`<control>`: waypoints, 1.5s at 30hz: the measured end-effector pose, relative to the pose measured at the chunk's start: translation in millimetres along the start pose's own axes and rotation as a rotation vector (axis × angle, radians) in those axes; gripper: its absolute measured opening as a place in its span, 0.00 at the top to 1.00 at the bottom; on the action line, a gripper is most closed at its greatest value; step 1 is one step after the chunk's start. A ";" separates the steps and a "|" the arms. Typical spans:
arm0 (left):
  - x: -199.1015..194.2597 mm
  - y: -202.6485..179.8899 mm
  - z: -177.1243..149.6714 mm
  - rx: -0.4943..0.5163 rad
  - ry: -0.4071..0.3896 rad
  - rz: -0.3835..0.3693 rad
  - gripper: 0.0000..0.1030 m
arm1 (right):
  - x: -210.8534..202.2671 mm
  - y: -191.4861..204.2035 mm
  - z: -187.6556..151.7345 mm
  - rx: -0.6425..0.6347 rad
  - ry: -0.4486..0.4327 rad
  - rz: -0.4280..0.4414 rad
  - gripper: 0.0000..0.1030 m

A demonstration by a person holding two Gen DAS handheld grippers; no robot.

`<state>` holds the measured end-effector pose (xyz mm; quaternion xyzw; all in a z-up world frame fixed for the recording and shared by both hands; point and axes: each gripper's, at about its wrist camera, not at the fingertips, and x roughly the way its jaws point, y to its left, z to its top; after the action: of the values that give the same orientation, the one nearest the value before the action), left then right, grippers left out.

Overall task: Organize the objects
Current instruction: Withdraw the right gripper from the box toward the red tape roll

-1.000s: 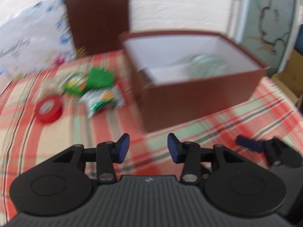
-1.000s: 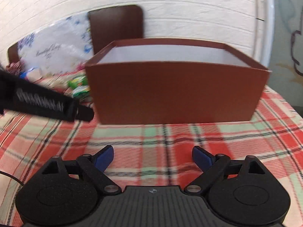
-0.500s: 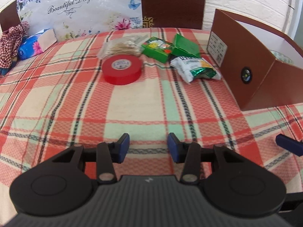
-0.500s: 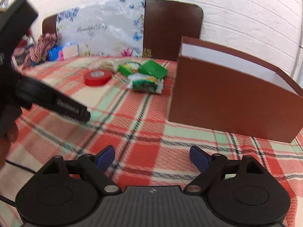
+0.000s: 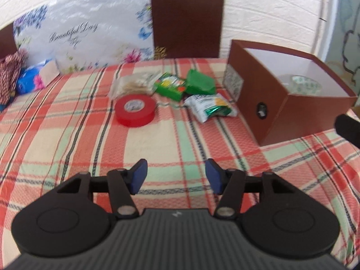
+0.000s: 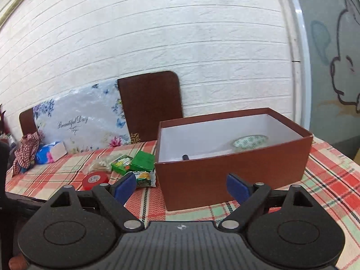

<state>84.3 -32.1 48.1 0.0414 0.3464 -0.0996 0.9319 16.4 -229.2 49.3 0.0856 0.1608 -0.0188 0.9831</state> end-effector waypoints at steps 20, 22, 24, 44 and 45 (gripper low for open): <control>-6.6 -8.9 3.8 0.069 -0.029 -0.084 0.42 | -2.7 18.9 -9.6 -0.027 0.038 -0.024 0.14; -4.3 -6.9 3.7 0.068 -0.028 -0.087 0.41 | -1.8 23.1 -12.1 -0.034 0.047 -0.024 0.14; -1.7 -4.3 3.1 0.064 -0.024 -0.088 0.41 | 1.1 25.2 -13.9 -0.047 0.058 -0.018 0.15; 43.9 96.5 0.6 -0.053 0.011 0.034 0.37 | 54.6 96.6 -34.3 -0.214 0.210 0.132 0.15; 46.8 106.3 2.4 -0.064 0.005 0.056 0.37 | 62.0 101.2 -34.1 -0.215 0.221 0.149 0.15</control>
<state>143.3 64.0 20.2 0.0217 0.3502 -0.0621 0.9344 71.0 -124.1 14.1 -0.0070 0.2622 0.0811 0.9616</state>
